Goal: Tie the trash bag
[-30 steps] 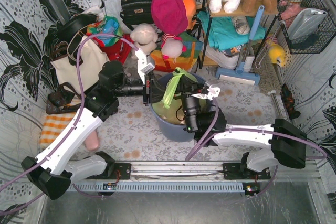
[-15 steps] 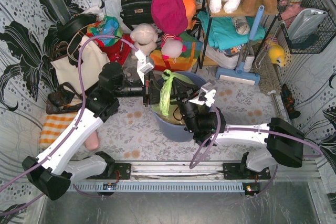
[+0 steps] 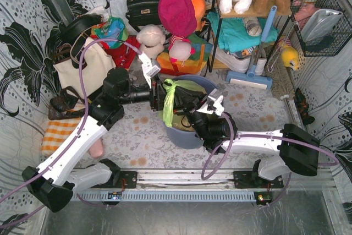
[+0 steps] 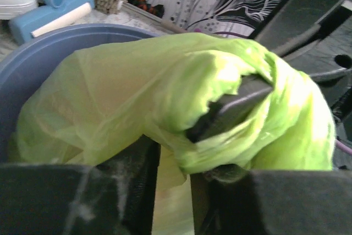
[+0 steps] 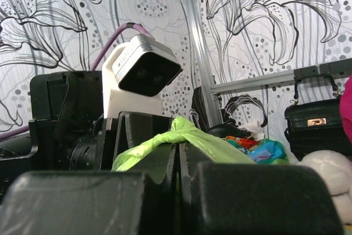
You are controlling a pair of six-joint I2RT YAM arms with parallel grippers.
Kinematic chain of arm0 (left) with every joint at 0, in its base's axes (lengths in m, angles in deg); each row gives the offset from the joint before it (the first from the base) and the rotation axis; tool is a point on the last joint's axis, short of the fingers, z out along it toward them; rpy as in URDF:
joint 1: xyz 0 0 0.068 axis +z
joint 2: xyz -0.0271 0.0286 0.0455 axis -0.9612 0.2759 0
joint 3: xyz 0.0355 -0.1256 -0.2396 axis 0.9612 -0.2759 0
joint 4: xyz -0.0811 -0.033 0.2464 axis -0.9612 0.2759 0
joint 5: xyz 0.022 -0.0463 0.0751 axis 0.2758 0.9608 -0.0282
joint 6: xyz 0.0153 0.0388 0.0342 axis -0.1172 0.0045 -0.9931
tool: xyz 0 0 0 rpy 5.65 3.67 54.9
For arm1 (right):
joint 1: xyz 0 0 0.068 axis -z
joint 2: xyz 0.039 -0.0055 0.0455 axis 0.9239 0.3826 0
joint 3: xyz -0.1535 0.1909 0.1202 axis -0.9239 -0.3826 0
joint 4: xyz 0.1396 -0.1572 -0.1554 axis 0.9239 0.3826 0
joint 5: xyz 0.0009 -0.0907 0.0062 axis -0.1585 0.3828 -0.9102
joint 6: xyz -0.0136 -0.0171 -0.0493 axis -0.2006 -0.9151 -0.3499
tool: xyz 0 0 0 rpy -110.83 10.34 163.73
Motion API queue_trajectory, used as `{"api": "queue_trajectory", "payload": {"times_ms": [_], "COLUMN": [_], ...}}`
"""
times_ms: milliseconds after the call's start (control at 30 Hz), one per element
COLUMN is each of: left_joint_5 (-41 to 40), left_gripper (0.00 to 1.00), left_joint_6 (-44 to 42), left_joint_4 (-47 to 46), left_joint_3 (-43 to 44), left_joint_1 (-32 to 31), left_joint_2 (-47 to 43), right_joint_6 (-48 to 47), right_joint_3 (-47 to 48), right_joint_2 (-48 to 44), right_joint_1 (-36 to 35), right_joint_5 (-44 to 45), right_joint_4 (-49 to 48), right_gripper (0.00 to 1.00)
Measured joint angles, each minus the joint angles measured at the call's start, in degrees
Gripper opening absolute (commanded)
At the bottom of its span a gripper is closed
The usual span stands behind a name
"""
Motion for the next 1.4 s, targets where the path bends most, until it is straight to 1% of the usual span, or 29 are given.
{"api": "queue_trajectory", "payload": {"times_ms": [133, 300, 433, 567, 667, 767, 833, 967, 1100, 1400], "left_joint_5": [-4.8, -10.6, -13.4, -15.9, -19.2, -23.0, -24.7, -25.9, -26.3, -26.9], "left_gripper": [0.43, 0.45, 0.45, 0.46, 0.5, 0.57, 0.58, 0.58, 0.59, 0.59], "left_joint_6": [-0.6, -0.8, -0.8, -0.6, 0.5, 3.1, 5.0, 7.8, 9.0, 10.5], "left_joint_4": [1.3, 1.9, 2.1, 2.1, 1.5, -0.5, -2.1, -3.2, -3.4, -3.0], "left_joint_3": [0.0, -0.8, -1.4, -1.6, -1.6, -1.6, -1.6, -0.4, 1.0, 1.4], "left_joint_1": [0.0, 0.0, 0.0, 0.0, 0.0, -0.2, -0.2, -0.3, -0.3, -0.3], "left_joint_2": [-2.0, -6.9, -11.4, -13.9, -14.9, -15.4, -15.5, -14.4, -12.7, -11.3], "right_joint_6": [0.3, 0.4, 0.4, 0.4, 0.1, -0.6, -1.0, -1.1, -1.3, -1.7], "right_joint_3": [-0.1, -0.6, -0.7, -0.7, -0.7, -0.7, -0.8, -0.8, -0.9, -0.9], "right_joint_2": [0.0, 0.0, -0.3, -0.4, -0.4, -0.4, -0.4, -0.4, -0.4, -0.4], "right_joint_1": [0.0, 0.0, 0.0, 0.0, 0.0, 0.0, 0.0, 0.0, 0.0, 0.0], "right_joint_5": [-1.8, -3.5, -4.2, -4.2, -4.1, -4.1, -4.0, -3.9, -3.8, -3.0], "right_joint_4": [0.1, 0.1, 0.1, 0.1, 0.2, 0.2, 0.2, 0.2, 0.2, 0.2], "right_gripper": [0.0, 0.0, 0.0, 0.0, 0.0, 0.0, 0.0, 0.0, 0.0, 0.0]}}
